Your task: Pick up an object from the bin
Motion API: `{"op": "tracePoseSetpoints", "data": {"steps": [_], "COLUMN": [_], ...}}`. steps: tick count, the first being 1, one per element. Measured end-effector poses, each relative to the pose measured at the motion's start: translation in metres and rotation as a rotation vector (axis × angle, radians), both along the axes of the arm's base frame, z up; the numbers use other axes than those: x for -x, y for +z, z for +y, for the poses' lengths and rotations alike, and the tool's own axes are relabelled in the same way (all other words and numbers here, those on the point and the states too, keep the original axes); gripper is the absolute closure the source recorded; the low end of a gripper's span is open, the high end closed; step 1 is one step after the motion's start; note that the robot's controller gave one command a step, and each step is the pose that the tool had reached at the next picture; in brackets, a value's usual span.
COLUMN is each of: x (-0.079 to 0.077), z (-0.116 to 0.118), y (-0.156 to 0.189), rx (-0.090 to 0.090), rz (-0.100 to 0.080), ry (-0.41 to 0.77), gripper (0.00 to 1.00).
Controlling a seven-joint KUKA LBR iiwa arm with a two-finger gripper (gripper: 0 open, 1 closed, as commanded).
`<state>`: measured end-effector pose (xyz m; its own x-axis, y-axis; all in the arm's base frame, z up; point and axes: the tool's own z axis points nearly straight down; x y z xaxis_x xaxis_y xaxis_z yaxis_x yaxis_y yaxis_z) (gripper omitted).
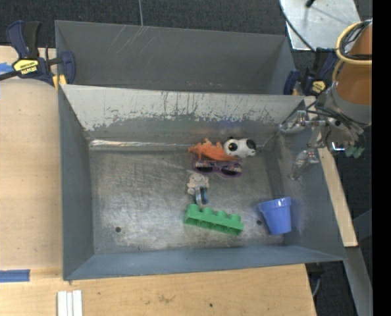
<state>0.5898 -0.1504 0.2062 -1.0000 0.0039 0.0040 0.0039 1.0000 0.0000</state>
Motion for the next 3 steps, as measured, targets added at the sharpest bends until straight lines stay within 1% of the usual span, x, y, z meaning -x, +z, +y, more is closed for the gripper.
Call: {"op": "tracePoseSetpoints", "data": {"steps": [1, 2, 3], "x": [-0.002, 0.054, 0.078], "z": [0.001, -0.003, -0.002], "y": [0.005, -0.032, -0.063], "rx": [0.002, 0.002, -0.001], "rz": [-0.008, -0.011, -0.005], "ry": [0.003, 0.253, 0.296], "gripper": [0.00, 0.00, 0.00]}}
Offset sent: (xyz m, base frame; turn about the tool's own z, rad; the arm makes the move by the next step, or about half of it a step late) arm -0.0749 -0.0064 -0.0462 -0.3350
